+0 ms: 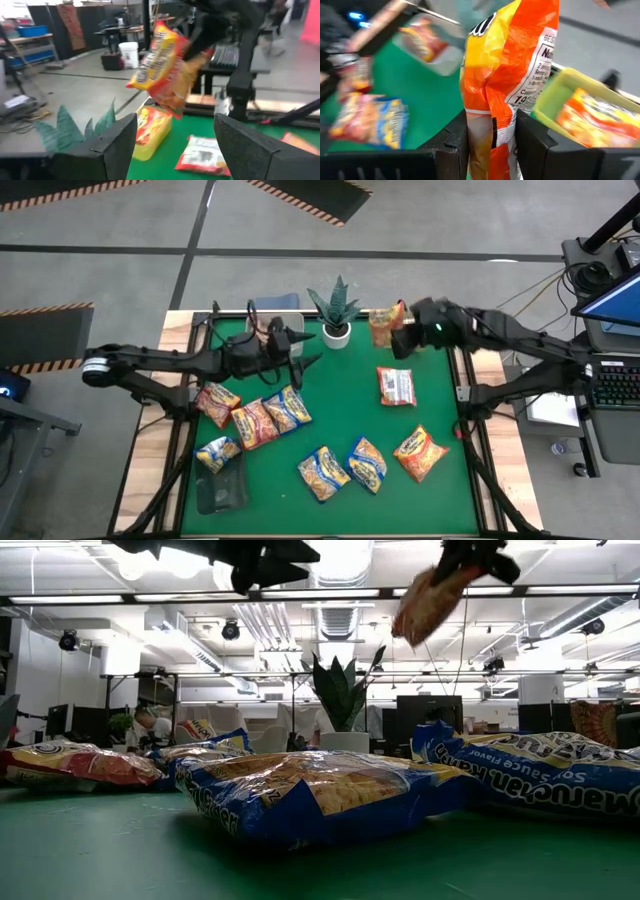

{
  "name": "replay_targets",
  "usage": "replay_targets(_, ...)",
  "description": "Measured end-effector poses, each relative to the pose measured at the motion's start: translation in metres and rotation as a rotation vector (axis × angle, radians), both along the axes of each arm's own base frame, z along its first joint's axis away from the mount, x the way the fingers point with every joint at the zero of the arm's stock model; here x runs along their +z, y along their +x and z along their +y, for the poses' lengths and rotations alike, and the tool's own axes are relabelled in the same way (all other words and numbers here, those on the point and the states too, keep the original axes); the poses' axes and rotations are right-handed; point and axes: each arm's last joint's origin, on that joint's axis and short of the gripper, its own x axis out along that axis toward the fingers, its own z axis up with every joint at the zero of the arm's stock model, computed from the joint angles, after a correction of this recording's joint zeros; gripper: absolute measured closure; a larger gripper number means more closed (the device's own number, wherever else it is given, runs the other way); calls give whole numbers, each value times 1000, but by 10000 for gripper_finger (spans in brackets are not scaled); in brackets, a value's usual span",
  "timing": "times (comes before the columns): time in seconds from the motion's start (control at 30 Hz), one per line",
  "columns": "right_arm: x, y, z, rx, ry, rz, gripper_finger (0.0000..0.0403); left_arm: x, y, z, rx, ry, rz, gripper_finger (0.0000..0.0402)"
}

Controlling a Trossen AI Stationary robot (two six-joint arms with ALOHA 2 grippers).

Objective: Sort Maruchan noodles
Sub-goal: Put the top center orange noodle pack into the yellow bin

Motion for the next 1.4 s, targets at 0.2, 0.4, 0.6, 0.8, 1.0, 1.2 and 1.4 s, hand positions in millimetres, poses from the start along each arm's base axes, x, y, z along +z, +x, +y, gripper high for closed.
replay_targets(0.2, -12, -2, -52, -154, 129, 160, 296, -1, 0, -3, 43, 56, 4, 174)
replay_targets(0.4, -34, -9, -100, -255, 253, 238, 295, -5, 0, -4, 40, 69, 33, 185)
replay_targets(0.6, -59, -15, -139, -322, 366, 276, 294, -6, 0, -4, 40, 72, 42, 190)
replay_targets(0.8, -84, -14, -170, -373, 422, 276, 293, -6, 0, -4, 40, 73, 42, 190)
replay_targets(1.0, -109, 1, -191, -355, 494, 246, 292, -6, 0, -4, 40, 73, 42, 190)
replay_targets(1.2, -133, 11, -203, -350, 555, 285, 292, -6, 0, -4, 40, 75, 44, 190)
replay_targets(1.4, -146, 17, -206, -340, 584, 309, 290, -7, -1, -4, 39, 79, 50, 190)
